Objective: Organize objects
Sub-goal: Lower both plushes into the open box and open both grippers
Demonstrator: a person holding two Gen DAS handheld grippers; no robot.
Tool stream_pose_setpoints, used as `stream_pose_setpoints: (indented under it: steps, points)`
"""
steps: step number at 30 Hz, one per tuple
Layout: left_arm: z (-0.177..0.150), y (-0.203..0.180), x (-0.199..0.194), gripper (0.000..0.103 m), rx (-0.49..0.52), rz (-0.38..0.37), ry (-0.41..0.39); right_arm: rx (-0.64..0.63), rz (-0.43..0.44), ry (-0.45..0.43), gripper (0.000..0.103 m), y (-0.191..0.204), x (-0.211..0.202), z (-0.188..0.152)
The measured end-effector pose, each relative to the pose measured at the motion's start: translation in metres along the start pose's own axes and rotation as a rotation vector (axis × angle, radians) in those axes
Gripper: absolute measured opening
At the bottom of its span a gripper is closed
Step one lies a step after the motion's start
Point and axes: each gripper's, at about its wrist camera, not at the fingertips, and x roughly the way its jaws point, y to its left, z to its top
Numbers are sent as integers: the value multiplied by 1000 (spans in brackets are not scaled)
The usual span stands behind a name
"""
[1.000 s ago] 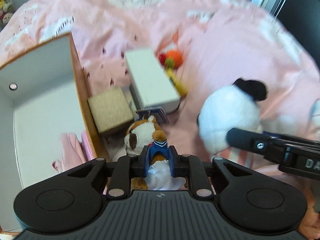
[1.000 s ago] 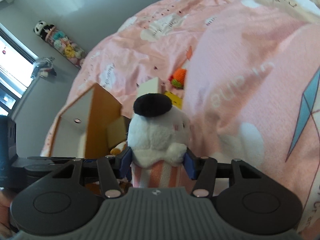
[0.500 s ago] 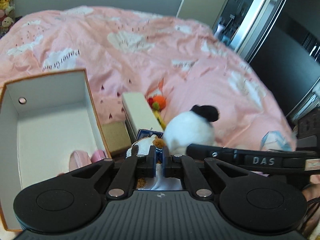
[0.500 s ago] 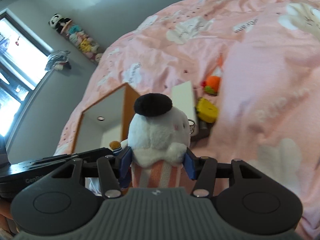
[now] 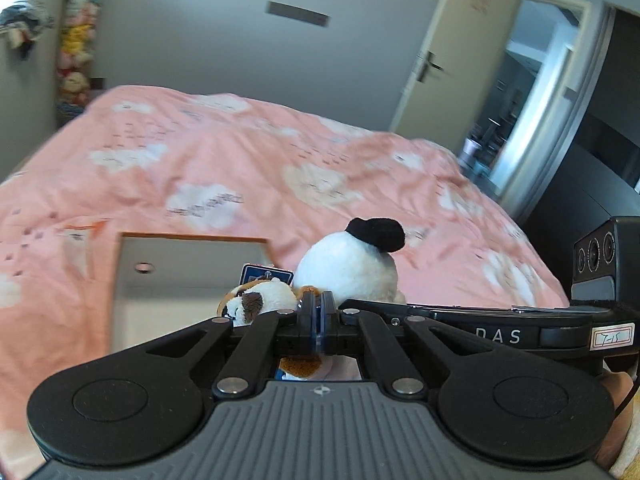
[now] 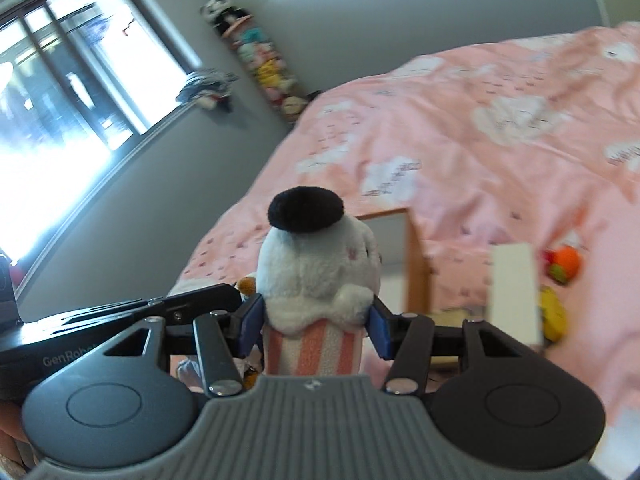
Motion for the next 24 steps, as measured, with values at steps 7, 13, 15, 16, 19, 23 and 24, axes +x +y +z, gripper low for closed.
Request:
stream_pose_setpoints:
  steps: [7,13,15,16,19,23,24]
  points:
    - [-13,48,5,1,-56,95,14,-17,72,124,56,22,65,-3]
    - [-42,85,31,0,-111,76,89,110,93,317,55,7,133,-31]
    - [-50,91,40,0,-118,78,127,163,95,382,55,-1,152,-42]
    - [-53,94,46,0,-123,85,155,175,79,403,55,-3,158,-46]
    - [-63,98,51,0,-101,121,212,175,42,436,55,-8,163,-54]
    - [-64,101,44,0,-66,103,245,149,-11,461,56,-11,166,-57]
    - [-63,99,43,1,-39,100,264,141,-23,469,56,-12,168,-59]
